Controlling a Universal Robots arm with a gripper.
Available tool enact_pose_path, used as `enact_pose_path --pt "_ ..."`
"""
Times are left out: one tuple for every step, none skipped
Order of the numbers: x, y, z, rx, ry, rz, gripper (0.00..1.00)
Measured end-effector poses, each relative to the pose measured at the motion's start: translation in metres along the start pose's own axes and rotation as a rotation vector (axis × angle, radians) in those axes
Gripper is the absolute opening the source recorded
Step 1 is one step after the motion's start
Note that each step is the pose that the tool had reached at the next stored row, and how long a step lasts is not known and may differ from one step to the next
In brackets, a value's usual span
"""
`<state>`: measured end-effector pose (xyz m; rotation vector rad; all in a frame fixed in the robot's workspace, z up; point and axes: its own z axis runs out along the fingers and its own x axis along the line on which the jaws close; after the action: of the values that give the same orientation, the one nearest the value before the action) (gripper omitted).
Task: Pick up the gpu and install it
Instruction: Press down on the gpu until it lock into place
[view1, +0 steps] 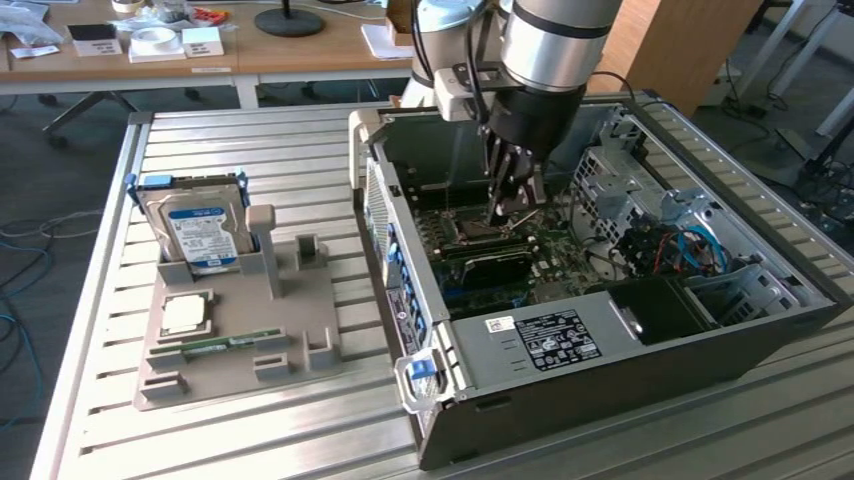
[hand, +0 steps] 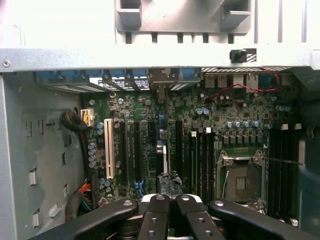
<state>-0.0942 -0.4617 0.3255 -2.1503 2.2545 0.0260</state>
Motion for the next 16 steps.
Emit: enact_pose_path --pt "0.0 0.0 0.0011 0.0 0.0 0.0 0.11" --pt "0.0 0.0 0.0021 0.0 0.0 0.0 0.11" --pt "0.0 0.0 0.003 0.0 0.0 0.0 0.11" --pt "0.0 0.0 0.0039 0.0 -0.0001 0.0 0.11" --pt "0.0 0.0 0.005 0.0 0.0 0.0 0.11" --pt "0.0 0.0 0.006 -0.0001 0.0 0.0 0.11" --pt "0.0 0.0 0.0073 0.0 0.0 0.0 0.11" --pt "0.0 0.0 0.0085 0.0 0.0 0.0 0.11" --pt "0.0 0.0001 0.0099 0.0 0.0 0.0 0.11" --pt "0.0 0.0001 0.0109 0.0 0.0 0.0 0.11" --pt "0.0 0.0001 0.0112 -0.0001 0.0001 0.0 0.11" --pt "0.0 0.0001 0.0112 -0.0001 0.0002 0.0 0.11" --pt "0.0 0.0001 0.0113 -0.0002 0.0004 0.0 0.11" --pt "0.0 0.0 0.0118 0.0 0.0 0.0 0.11" --pt "0.0 -0.0009 0.0122 0.0 -0.0001 0.0 0.11" --pt "0.0 -0.0026 0.0124 0.0 0.0 0.0 0.11"
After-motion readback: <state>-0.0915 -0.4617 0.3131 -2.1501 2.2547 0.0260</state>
